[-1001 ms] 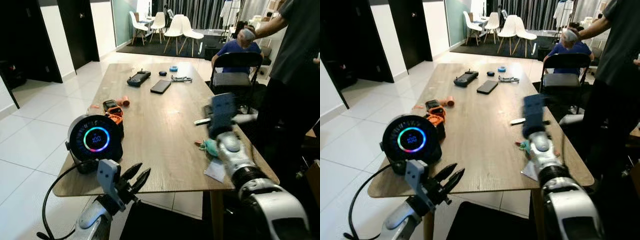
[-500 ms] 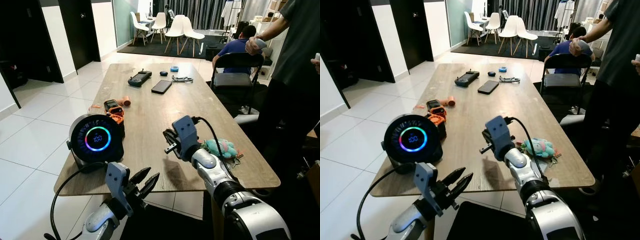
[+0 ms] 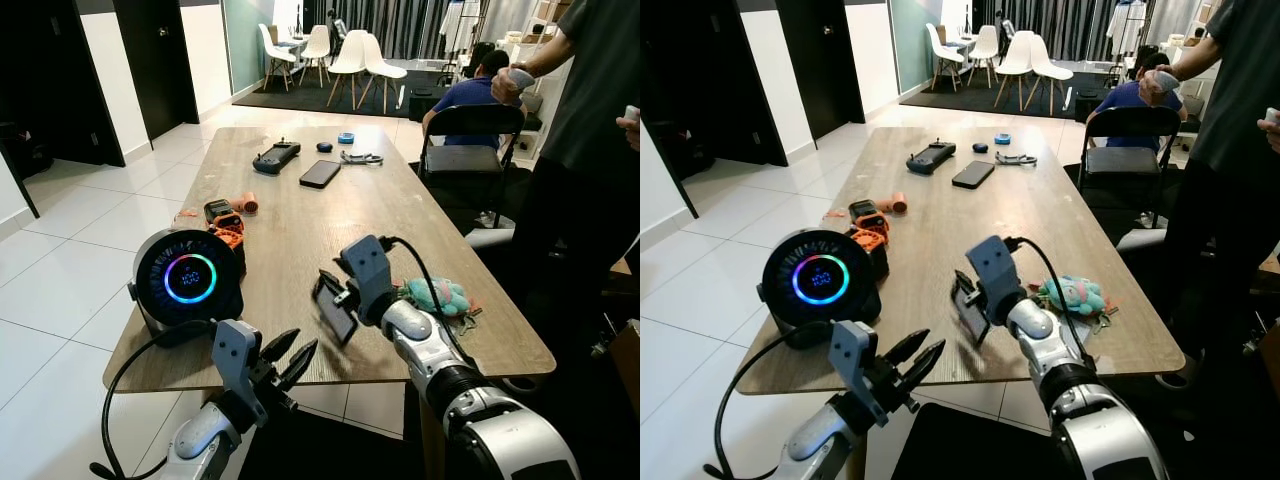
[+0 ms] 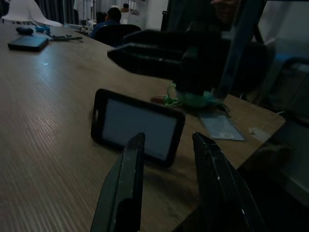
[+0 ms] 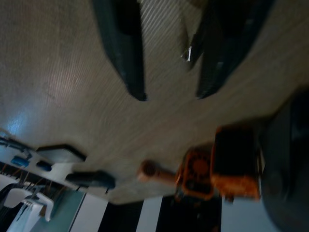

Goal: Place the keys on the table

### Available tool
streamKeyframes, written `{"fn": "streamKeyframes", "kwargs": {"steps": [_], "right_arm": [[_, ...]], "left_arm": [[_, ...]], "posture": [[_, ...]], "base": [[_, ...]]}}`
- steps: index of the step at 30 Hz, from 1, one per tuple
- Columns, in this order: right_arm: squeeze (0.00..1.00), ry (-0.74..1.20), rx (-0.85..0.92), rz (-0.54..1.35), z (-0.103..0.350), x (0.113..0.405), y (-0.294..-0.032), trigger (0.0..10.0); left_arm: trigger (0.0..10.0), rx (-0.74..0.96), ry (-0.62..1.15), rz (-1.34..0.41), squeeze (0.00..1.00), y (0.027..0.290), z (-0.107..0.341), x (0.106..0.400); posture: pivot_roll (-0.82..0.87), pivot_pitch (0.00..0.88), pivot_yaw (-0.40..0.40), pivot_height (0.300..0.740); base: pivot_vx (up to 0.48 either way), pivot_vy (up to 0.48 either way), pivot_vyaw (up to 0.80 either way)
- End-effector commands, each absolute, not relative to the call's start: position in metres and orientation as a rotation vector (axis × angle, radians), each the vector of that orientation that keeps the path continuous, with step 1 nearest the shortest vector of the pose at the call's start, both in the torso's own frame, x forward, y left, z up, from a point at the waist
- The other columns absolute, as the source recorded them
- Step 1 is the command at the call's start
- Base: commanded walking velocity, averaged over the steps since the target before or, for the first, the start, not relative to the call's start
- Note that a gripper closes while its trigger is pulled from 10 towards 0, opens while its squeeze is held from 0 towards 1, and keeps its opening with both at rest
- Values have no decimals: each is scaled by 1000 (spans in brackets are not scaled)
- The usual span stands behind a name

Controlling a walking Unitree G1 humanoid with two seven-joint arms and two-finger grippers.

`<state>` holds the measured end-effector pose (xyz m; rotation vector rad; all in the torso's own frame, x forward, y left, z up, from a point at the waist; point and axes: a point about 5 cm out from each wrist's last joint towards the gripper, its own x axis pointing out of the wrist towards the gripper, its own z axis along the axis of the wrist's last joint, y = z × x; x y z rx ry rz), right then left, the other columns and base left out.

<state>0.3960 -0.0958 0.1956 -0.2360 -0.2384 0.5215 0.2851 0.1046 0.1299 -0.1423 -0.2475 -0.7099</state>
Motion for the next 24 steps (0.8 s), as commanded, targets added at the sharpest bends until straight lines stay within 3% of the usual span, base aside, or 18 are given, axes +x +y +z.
{"fn": "streamKeyframes", "kwargs": {"steps": [1, 4, 5, 6, 8, 9, 16, 23, 24], "right_arm": [[902, -262, -208, 524, 196, 395, -96, 10000], [941, -273, -201, 522, 198, 394, -96, 10000], [890, -281, -198, 519, 199, 394, -97, 10000], [165, -295, -191, 515, 201, 394, -97, 10000], [165, -305, -186, 512, 203, 394, -98, 10000], [0, -317, -164, 500, 205, 394, -100, 10000], [0, -354, 6, 417, 211, 396, -118, 10000], [0, -349, 38, 91, 171, 371, -197, 10000], [0, -349, 38, 91, 171, 371, -197, 10000]], "left_arm": [[10000, -154, -240, -703, 0, 103, 127, 285], [10000, -153, -241, -701, 0, 103, 127, 285], [10000, -152, -242, -701, 0, 103, 127, 285], [10000, -152, -243, -701, 0, 103, 128, 286], [10000, -152, -244, -701, 0, 103, 128, 286], [10000, -151, -245, -700, 0, 103, 128, 286], [10000, -138, -237, -678, 0, 107, 125, 288], [10000, -25, -89, -531, 0, 136, 86, 284], [10000, -25, -89, -531, 0, 136, 86, 284]], "posture": [[25, 129, -3, 740], [24, 128, -2, 740], [24, 128, -2, 740], [24, 125, -1, 740], [24, 125, -1, 740], [25, 122, -1, 740], [27, 124, -1, 740], [28, 130, 4, 740], [28, 130, 4, 740]], "base": [[0, 0, 0], [0, 0, 0], [0, 0, 0], [0, 0, 0], [0, 0, 0], [0, 0, 0], [0, 0, 0], [0, 0, 0], [0, 0, 0]]}}
